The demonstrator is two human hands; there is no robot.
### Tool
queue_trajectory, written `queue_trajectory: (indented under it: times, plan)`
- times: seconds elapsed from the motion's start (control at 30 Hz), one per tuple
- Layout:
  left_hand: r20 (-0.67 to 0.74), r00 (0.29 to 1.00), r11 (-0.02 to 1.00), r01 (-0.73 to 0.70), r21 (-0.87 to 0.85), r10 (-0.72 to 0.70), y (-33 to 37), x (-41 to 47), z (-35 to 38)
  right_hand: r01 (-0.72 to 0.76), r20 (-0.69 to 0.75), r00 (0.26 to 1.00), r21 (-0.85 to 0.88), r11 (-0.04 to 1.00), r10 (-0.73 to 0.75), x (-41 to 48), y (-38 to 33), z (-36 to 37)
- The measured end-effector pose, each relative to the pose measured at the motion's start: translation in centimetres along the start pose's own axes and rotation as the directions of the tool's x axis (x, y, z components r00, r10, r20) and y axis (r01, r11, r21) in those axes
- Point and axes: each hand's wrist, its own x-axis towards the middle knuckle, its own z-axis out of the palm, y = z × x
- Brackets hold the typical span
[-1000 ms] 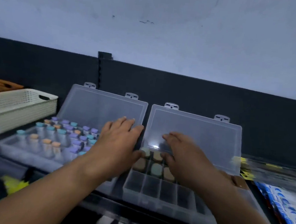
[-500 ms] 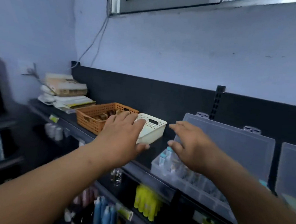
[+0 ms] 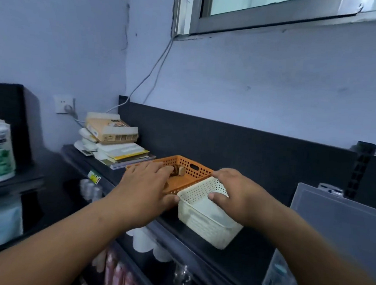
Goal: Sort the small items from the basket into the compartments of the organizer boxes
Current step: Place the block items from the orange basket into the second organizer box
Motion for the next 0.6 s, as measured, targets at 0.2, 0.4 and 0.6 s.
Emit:
queue_trajectory:
  times: [0.2, 0.4, 0.6]
  plan:
    - [0.027, 0.998, 0.997, 0.062, -0.038, -0.061, -5.2, 6.1, 1.3, 0.034, 0.051, 0.998, 0.045, 0.998, -0.036, 9.0, 0.5, 1.7]
    - [0.135, 0.987, 0.992, 0.098, -0.077, -0.087, -8.7, 11.2, 4.3, 0.029, 0.122, 0.992, 0.037, 0.999, -0.033, 15.2, -0.1, 4.2]
    - [0.321, 0.947, 0.998, 0.031, -0.047, -0.014, -12.8, 17.4, 8.4, -0.027, 0.151, 0.988, 0.013, 1.000, 0.024, 19.9, -0.4, 7.1]
